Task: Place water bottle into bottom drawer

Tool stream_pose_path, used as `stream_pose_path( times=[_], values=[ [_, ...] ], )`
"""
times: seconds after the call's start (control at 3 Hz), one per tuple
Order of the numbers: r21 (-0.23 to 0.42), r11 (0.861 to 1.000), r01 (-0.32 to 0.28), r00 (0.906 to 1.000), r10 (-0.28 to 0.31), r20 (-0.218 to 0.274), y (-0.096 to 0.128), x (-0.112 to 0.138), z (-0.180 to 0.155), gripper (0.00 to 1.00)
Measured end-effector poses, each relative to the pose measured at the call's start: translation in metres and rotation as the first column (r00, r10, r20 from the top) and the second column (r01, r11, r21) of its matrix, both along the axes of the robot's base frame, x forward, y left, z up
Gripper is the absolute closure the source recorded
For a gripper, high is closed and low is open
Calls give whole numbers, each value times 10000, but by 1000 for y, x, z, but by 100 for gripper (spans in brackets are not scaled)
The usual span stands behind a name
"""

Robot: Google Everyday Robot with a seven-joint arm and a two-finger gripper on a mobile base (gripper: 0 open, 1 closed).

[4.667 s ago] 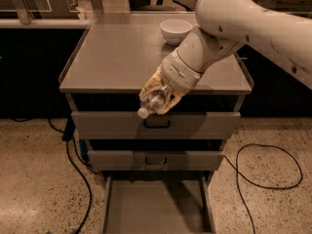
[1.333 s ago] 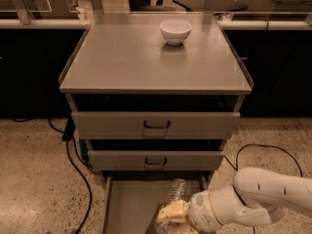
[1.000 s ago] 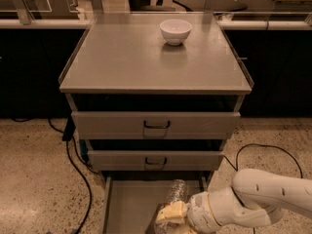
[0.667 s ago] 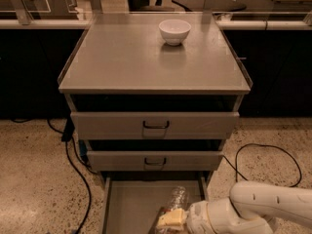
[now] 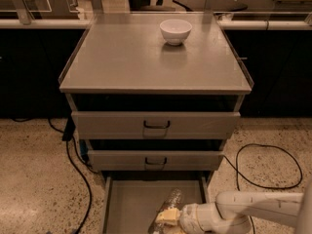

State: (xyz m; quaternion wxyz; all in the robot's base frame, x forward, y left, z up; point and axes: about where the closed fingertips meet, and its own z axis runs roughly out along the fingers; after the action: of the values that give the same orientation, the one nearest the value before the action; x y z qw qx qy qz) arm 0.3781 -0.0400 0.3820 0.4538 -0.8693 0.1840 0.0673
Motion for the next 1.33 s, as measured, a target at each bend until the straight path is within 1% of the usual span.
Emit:
stream_pose_path(
  times=[0.33, 0.67, 1.0, 1.33],
  values=[
    [-104, 9999, 55, 9945, -66, -1047, 29, 8, -84, 100],
    [-20, 9998, -206, 9866, 200, -1617, 62, 16, -136, 100],
    [-103, 9997, -210, 9863, 191, -1640, 71, 17, -131, 100],
    [-910, 9959, -5, 9882, -134, -1524, 80, 26, -122, 100]
  ],
)
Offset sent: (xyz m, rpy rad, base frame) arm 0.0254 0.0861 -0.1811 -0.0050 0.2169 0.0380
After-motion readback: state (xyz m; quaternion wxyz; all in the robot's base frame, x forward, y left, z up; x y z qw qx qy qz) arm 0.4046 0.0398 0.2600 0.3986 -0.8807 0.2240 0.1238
